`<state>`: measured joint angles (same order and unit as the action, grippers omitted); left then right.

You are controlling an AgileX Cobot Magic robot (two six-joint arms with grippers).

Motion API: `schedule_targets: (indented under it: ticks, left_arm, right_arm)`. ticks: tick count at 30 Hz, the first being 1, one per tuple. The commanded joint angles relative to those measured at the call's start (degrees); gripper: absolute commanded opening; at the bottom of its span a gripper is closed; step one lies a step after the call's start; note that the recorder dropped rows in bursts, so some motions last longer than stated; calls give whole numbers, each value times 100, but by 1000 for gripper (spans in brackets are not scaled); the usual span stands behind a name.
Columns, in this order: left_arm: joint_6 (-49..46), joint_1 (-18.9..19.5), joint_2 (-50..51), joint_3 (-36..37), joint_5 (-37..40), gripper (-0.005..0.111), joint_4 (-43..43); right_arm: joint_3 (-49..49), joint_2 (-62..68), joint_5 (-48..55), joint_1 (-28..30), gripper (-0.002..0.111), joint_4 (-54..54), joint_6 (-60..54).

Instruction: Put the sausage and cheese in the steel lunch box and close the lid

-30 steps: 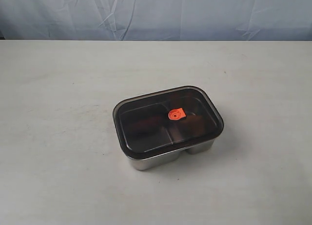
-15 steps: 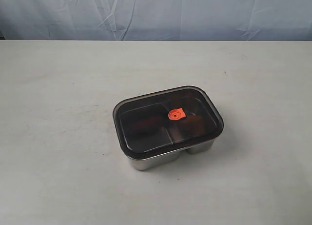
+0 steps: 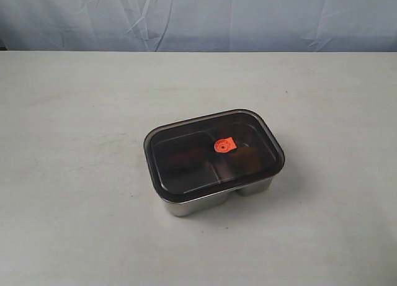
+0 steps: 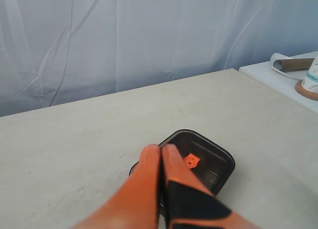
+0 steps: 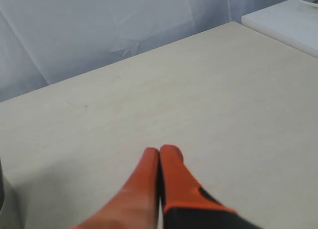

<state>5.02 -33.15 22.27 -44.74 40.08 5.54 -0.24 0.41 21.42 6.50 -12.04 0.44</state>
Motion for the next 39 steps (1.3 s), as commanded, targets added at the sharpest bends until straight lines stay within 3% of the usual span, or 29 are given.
schedule_targets:
  ticks: [1, 6, 16, 19, 34, 39]
  left_arm:
    - [37, 229, -72, 710, -765, 0, -268]
    - [59, 1016, -415, 2178, -2632, 0, -330]
    - [23, 2079, -1285, 3982, -2903, 0, -339]
    - [10, 2330, -1298, 4240, -3064, 0, -323]
    - [-266, 2410, -1872, 4474, -2711, 0, -278]
    - [-266, 2764, -2181, 4474, -2708, 0, -258]
  right_arm:
    - [24, -41, -85, 30, 0, -1, -44]
    - [24, -41, -85, 30, 0, -1, -44]
    - [24, -41, -85, 30, 0, -1, -44]
    - [24, -41, -85, 30, 0, -1, -44]
    - [24, -41, -85, 30, 0, -1, -44]
    - [24, -41, -85, 30, 0, -1, -44]
